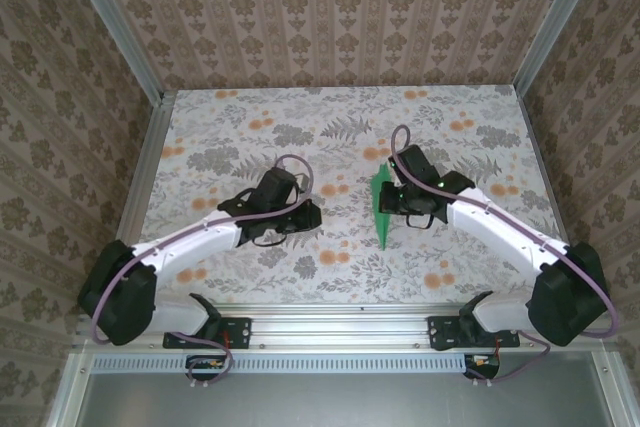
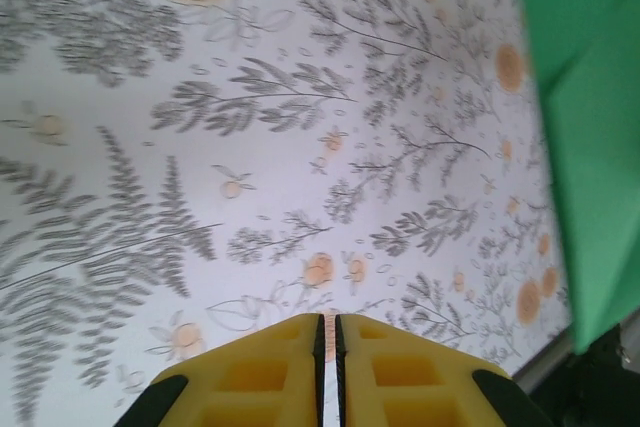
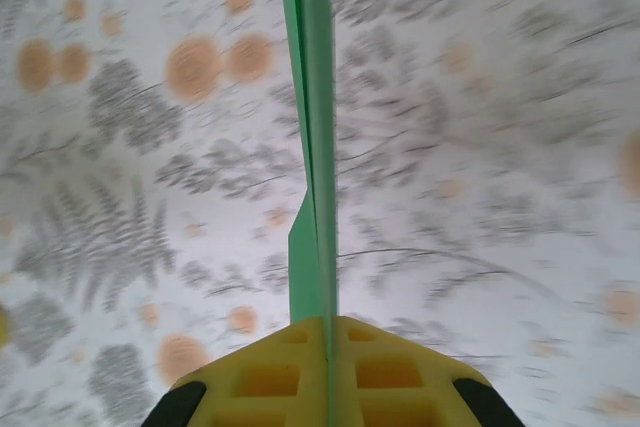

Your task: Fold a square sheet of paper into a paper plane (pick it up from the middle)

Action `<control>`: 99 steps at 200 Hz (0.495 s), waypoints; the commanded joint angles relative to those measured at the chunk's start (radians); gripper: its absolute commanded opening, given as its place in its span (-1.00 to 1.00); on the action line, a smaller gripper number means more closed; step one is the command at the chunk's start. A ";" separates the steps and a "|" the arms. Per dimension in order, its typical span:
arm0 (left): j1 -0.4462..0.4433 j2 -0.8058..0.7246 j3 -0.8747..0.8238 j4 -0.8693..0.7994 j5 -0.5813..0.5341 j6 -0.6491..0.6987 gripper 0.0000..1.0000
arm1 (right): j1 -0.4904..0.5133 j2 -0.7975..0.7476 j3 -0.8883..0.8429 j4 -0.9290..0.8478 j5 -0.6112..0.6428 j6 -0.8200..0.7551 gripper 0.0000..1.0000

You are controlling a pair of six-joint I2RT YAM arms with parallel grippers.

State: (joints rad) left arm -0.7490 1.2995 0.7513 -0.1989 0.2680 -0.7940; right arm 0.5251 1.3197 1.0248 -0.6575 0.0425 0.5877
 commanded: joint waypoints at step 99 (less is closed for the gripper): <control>0.082 -0.319 -0.120 -0.204 -0.243 -0.081 -0.60 | 0.249 0.497 0.310 -0.471 0.581 -0.096 -0.89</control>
State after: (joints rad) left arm -0.6788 1.0389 0.6567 -0.3252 0.0837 -0.8455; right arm 0.7094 1.7313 1.2629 -1.0546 0.5556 0.4713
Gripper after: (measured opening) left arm 0.188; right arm 0.056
